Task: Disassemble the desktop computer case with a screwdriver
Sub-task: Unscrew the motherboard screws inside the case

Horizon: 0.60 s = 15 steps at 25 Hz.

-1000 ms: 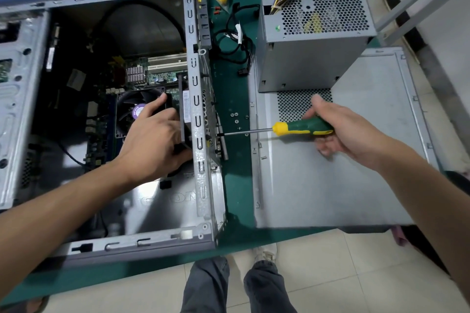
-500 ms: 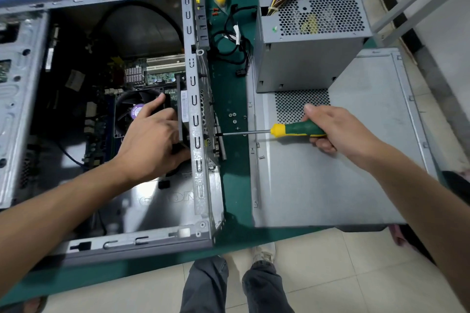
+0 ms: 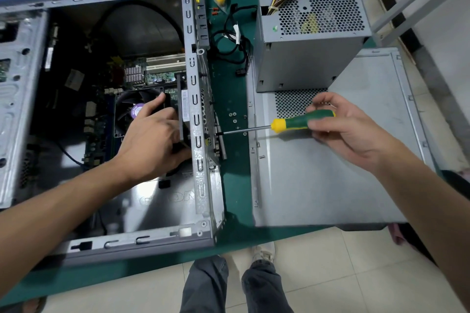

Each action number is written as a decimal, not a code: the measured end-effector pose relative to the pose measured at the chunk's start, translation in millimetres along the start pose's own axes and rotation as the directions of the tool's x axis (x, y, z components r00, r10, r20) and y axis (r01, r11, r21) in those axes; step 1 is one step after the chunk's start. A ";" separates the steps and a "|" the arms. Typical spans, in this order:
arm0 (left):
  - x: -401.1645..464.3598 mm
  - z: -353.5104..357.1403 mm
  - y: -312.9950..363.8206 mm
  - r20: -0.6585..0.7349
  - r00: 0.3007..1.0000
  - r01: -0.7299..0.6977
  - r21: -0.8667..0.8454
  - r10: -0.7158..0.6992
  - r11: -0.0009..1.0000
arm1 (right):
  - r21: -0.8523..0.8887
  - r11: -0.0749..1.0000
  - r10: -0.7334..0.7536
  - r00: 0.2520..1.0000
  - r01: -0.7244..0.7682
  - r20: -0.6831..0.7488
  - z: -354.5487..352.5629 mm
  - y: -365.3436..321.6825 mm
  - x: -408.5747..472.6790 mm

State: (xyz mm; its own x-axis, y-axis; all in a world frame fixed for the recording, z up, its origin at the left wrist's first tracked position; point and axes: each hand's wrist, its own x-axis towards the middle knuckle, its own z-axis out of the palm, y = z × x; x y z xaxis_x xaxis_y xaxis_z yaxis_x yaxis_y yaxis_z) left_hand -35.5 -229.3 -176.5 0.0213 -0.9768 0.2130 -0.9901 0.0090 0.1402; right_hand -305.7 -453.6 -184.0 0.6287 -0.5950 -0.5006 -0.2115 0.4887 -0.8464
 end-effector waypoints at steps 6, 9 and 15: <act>0.1 0.2 -0.1 0.000 1.000 -0.016 0.001 0.016 1.000 | -0.381 0.921 0.055 0.996 -0.077 -0.067 8.4 -3.9 -1.1; 0.5 -0.4 0.0 0.000 1.000 -0.007 -0.008 0.007 1.000 | -0.026 0.999 0.020 0.999 -0.021 -0.031 1.8 -4.4 2.7; 1.0 -0.2 0.2 -0.005 1.000 -0.012 -0.008 0.012 1.000 | -0.437 0.891 0.098 0.992 -0.125 -0.083 9.9 -9.5 -1.0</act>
State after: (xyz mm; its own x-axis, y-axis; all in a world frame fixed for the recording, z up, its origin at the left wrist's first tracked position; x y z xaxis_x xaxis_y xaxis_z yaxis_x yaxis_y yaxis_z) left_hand -35.6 -230.2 -176.0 0.0102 -0.9756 0.2191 -0.9891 0.0224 0.1457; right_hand -296.9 -451.3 -173.7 0.5404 -0.5954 -0.5945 -0.5936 0.2309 -0.7709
